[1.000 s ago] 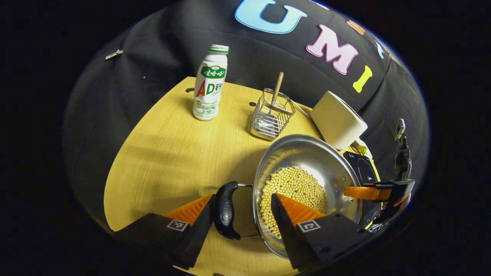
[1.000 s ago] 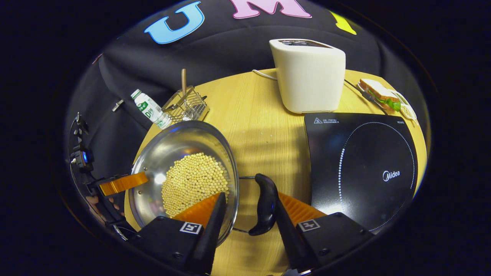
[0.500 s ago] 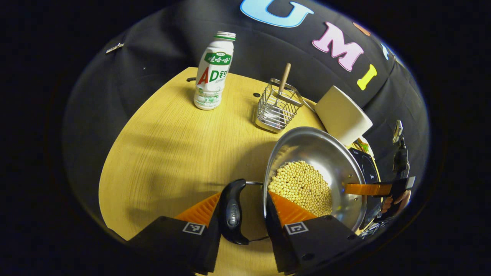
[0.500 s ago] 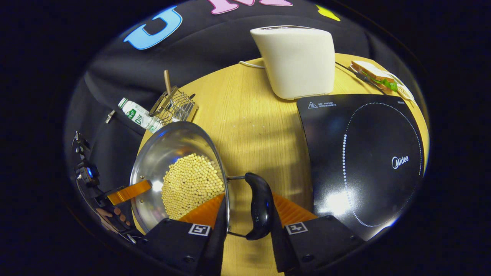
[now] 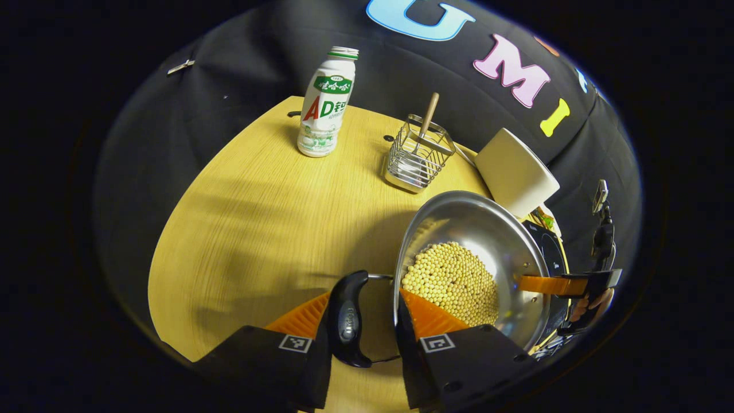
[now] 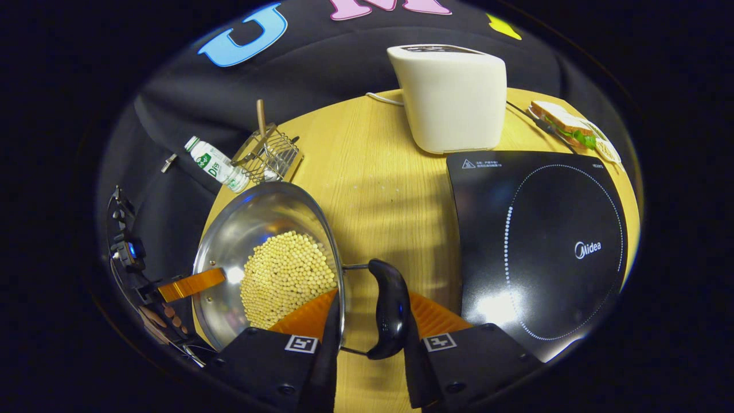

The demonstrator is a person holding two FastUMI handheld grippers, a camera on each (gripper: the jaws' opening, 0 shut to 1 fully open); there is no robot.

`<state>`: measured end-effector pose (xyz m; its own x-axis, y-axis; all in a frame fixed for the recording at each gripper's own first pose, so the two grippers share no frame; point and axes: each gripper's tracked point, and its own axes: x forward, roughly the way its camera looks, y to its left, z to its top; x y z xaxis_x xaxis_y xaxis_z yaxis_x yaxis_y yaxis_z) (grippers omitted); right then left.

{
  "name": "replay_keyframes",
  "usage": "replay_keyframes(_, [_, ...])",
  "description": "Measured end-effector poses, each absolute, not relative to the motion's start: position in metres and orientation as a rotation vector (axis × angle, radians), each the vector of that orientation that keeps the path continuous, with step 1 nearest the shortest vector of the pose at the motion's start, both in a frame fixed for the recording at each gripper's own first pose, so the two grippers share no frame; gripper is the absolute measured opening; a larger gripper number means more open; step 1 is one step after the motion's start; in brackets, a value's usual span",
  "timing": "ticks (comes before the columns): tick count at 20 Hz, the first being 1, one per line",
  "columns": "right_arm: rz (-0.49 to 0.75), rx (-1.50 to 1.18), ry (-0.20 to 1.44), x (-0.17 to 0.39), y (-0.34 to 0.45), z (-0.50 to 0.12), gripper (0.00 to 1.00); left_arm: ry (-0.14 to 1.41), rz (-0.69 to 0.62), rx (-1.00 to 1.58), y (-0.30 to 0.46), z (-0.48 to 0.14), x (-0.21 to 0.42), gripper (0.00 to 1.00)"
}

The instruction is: First push the handle of the pot to place it horizontally, then grasp the pot with both hands and set it on the induction cooktop.

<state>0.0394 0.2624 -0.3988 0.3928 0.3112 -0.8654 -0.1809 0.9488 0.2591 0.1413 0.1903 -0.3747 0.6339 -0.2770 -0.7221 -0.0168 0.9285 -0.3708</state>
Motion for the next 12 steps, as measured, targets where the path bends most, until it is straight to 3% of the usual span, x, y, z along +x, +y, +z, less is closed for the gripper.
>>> replay_keyframes(6, [0.317, 0.125, 1.08, 0.039, 0.237, -0.357, 0.52, 0.837, -0.162, -0.347, 0.165, -0.334, 0.135, 0.54])
replay_keyframes(7, [0.313, 0.124, 1.07, 0.039, 0.228, -0.35, 0.47, 0.837, -0.169, -0.345, 0.157, -0.328, 0.134, 0.54])
replay_keyframes(8, [0.312, 0.125, 1.062, 0.039, 0.219, -0.344, 0.52, 0.833, -0.176, -0.345, 0.148, -0.323, 0.133, 0.54])
replay_keyframes(12, [0.285, 0.147, 1.037, 0.042, 0.178, -0.322, 0.52, 0.828, -0.211, -0.33, 0.105, -0.299, 0.135, 0.54])
